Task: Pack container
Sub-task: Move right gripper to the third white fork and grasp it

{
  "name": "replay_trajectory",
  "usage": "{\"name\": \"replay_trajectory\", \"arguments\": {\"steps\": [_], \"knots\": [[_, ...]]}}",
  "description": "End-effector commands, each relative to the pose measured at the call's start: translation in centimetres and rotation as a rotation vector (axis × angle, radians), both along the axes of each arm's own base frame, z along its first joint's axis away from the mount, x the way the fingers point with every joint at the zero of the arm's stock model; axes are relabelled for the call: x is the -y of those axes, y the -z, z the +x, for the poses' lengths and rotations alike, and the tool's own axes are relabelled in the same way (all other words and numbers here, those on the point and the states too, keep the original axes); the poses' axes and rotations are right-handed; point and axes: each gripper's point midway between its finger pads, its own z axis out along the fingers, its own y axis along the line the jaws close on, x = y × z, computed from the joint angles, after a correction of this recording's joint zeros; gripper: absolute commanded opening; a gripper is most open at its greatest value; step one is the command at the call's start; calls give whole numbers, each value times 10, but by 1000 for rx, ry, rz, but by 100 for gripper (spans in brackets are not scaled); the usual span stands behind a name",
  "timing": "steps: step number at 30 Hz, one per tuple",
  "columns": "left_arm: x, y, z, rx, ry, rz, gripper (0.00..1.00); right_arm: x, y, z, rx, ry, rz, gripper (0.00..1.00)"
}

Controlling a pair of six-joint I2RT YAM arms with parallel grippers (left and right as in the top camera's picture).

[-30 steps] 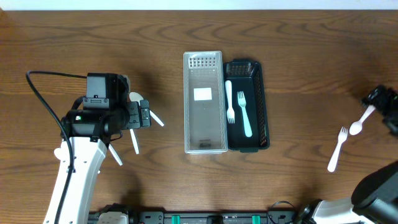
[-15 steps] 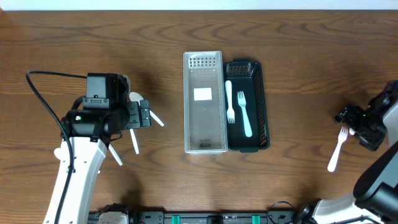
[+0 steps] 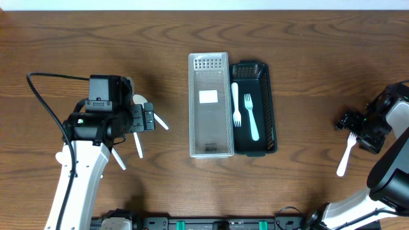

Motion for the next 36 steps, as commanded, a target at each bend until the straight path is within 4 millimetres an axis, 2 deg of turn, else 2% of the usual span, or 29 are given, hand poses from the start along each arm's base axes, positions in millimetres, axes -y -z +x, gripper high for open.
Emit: {"name": "replay_trajectory", "arguments": {"steps": [1,19,24,27,36], "knots": [[1,-4,2,8,-2,-8,98,-6,3,0,-5,-42,10,94],[1,-4,2,8,-2,-8,98,-10,11,-9,-27,-53,14,91],[1,-4,2,8,-2,-8,98,-10,11,-8,-24,-53,13,73],[1,-4,2,8,-2,-8,98,-9,11,-8,-22,-53,12,57],[1,-4,2,8,-2,-8,98,-9,11,-7,-18,-53,9,41]]}}
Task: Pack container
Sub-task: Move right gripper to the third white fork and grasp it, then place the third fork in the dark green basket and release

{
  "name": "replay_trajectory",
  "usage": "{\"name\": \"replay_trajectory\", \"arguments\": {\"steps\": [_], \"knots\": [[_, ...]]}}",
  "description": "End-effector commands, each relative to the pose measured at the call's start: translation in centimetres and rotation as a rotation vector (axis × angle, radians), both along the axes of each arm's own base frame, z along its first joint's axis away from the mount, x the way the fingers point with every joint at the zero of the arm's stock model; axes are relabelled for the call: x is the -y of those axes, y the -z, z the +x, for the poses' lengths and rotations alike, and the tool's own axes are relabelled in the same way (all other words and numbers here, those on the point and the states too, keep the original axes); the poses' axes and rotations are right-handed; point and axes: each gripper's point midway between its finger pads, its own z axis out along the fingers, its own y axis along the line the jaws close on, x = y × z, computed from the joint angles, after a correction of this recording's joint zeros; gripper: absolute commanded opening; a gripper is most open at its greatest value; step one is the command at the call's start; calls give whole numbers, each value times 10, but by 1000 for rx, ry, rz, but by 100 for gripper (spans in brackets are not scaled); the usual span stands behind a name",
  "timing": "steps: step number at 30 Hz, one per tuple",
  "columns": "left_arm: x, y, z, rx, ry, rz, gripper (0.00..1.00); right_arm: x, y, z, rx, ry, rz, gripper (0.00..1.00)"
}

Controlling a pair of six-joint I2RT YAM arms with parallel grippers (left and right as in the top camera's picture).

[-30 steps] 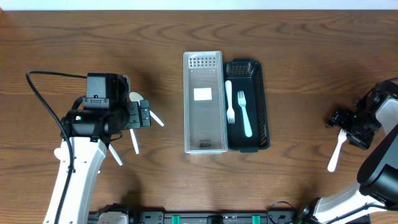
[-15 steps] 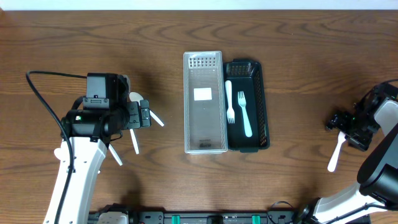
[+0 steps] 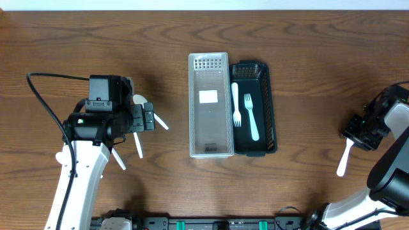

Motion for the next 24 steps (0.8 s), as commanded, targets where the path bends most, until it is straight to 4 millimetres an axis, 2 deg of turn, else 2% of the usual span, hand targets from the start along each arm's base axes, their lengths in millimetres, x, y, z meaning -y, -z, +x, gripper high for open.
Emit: {"name": "replay_trajectory", "arguments": {"steps": [1,4,9,13,17,19,24], "knots": [[1,-4,2,8,-2,-8,98,-8,5,-1,-10,-20,15,40],[1,-4,2,8,-2,-8,98,-7,5,-1,-9,-19,15,31],[1,-4,2,8,-2,-8,98,-7,5,-1,-8,-12,15,24],[1,-4,2,8,-2,-8,98,-8,4,0,-4,-7,17,12],[1,-4,2,8,-2,-8,98,-10,1,2,-4,32,34,11],[1,-4,2,8,-2,-8,98,-17,-9,9,10,26,62,6],[1,-4,2,8,-2,-8,98,-35,-54,35,61,-63,39,5]]}}
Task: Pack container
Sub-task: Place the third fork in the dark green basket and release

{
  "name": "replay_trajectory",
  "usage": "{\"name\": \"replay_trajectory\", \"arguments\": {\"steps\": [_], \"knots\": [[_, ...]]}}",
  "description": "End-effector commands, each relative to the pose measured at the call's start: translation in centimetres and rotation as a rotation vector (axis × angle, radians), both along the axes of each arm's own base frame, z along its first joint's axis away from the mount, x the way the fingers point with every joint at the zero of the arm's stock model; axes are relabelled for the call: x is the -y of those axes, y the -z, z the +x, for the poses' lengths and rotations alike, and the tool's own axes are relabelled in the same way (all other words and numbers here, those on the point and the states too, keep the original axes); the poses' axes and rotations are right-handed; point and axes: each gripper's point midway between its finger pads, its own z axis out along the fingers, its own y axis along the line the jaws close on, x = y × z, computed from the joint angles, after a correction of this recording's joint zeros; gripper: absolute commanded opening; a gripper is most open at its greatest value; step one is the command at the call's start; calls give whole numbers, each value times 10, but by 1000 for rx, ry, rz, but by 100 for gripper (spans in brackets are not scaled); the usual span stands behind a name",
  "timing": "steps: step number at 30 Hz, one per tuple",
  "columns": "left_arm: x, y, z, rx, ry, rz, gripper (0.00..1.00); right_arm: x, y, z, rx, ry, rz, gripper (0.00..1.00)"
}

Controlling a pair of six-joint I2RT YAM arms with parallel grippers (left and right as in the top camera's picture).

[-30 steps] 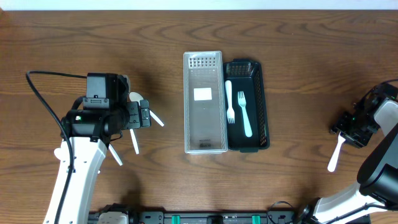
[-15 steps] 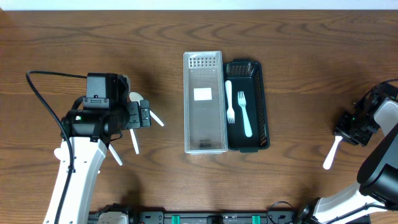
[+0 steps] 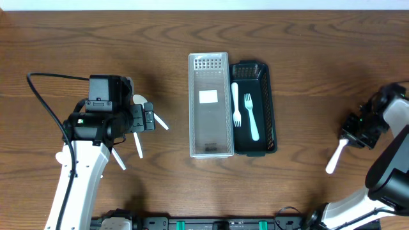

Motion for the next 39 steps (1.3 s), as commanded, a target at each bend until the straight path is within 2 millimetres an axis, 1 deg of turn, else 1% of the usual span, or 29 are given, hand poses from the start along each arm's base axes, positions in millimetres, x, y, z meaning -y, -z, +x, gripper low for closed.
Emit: {"name": "replay_trajectory", "arguments": {"steps": [1,4,6,9,11,12,14,16,18,21,22,25,30,32,34,35,36,37,38,39], "knots": [[1,-4,2,8,-2,-8,98,-16,-48,42,140,-68,-33,5],[1,-4,2,7,-2,-8,98,-45,-92,67,246,-167,-51,5],[1,-4,2,7,-2,-9,98,-73,-124,82,330,-249,-50,6],[1,-4,2,7,-2,-8,98,-119,-161,95,424,-358,-48,6],[1,-4,2,7,-2,-9,98,-155,-179,99,471,-428,-34,6],[1,-4,2,8,-2,-8,98,-179,-185,100,491,-474,-20,8],[1,-4,2,7,-2,-8,98,-208,-188,99,506,-520,1,8],[1,-4,2,7,-2,-8,98,-235,-185,97,508,-566,8,9],[1,-4,2,7,-2,-8,98,-254,-176,96,493,-602,-12,9],[1,-4,2,7,-2,-8,98,-270,-153,96,434,-625,-57,11],[1,-4,2,7,-2,-8,98,-274,-142,96,406,-640,-64,11],[1,-4,2,7,-2,-8,98,-283,-105,95,309,-670,-67,15],[1,-4,2,7,-2,-8,98,-284,-54,95,184,-682,-72,17],[1,-4,2,7,-2,-8,98,-284,-42,95,158,-683,-73,18],[1,-4,2,7,-2,-8,98,-284,-37,96,150,-683,-74,20],[1,-4,2,8,-2,-8,98,-285,-37,96,153,-683,-73,22],[1,-4,2,8,-2,-8,98,-285,-39,98,162,-683,-73,30],[1,-4,2,8,-2,-8,98,-286,-41,99,170,-682,-73,43],[1,-4,2,8,-2,-8,98,-286,-44,100,177,-682,-72,51],[1,-4,2,8,-2,-8,98,-287,-47,101,186,-686,-72,56]]}}
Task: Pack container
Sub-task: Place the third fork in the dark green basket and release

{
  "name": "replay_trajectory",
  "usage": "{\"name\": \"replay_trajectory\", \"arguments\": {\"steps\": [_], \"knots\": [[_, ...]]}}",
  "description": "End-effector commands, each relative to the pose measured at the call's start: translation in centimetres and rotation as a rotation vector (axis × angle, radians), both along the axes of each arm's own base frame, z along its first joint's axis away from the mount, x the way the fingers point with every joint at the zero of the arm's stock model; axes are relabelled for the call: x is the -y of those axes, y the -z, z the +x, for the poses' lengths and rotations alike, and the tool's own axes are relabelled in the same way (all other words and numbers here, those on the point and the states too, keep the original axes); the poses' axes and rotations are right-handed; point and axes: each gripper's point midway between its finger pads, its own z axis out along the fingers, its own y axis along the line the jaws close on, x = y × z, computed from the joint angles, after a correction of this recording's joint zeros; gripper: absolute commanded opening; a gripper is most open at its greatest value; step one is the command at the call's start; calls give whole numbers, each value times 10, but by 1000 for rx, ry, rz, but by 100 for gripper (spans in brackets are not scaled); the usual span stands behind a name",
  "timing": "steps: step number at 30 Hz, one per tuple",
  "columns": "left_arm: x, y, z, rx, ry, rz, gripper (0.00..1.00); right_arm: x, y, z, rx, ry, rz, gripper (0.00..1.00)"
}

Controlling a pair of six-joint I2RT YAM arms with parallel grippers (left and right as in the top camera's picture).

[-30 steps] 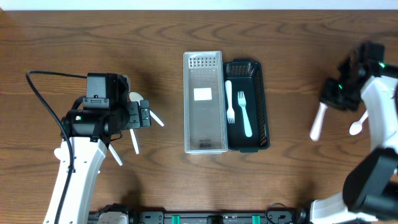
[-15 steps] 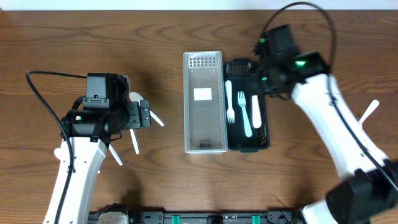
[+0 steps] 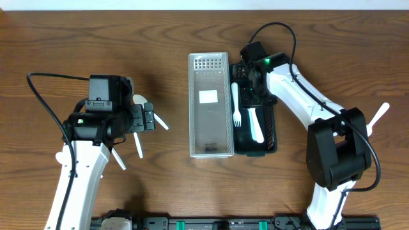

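A clear tray (image 3: 209, 105) and a black tray (image 3: 271, 105) stand side by side at mid-table. One white fork (image 3: 236, 102) lies in the black tray, and a second fork (image 3: 255, 128) shows below my right gripper (image 3: 254, 96). That gripper hangs over the black tray's upper half, its jaws hidden from above. My left gripper (image 3: 148, 118) hovers over loose white utensils (image 3: 137, 145) at the left, with a spoon (image 3: 138, 99) beside it. Its finger gap is too small to read.
Another white utensil (image 3: 378, 118) lies on the table at the far right, beside the right arm's elbow. The right arm arcs from the bottom right across to the trays. A black cable loops above the left arm.
My right gripper was at the far right, shut on a white fork. It is now over the black tray. That fork is gone from the right side. A utensil shows where the arm stood.
My right gripper stood above a white fork on the table at the far right, then closed around its top end. Then the fork was turned and shifted left in its grip. Now the gripper is over the black tray. The left arm has stayed still throughout.
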Motion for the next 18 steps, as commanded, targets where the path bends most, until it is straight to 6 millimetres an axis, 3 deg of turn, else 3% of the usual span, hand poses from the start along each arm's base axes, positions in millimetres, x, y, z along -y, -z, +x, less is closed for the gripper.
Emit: {"name": "replay_trajectory", "arguments": {"steps": [1,3,5,11,14,16,18], "knots": [[1,-4,2,8,-2,-8,98,-3,-16,7,48,-2,5,60],[1,-4,2,7,-2,-8,98,-4,-26,9,68,-4,13,69],[1,-4,2,7,-2,-8,98,-3,-41,12,98,-6,23,70],[1,-4,2,7,-2,-8,98,25,-127,28,290,71,85,69],[1,-4,2,4,-2,-8,98,62,-173,29,404,158,107,70],[1,-4,2,4,-2,-8,98,104,-198,23,459,262,91,73],[1,-4,2,4,-2,-8,98,147,-210,12,479,384,47,77]]}}
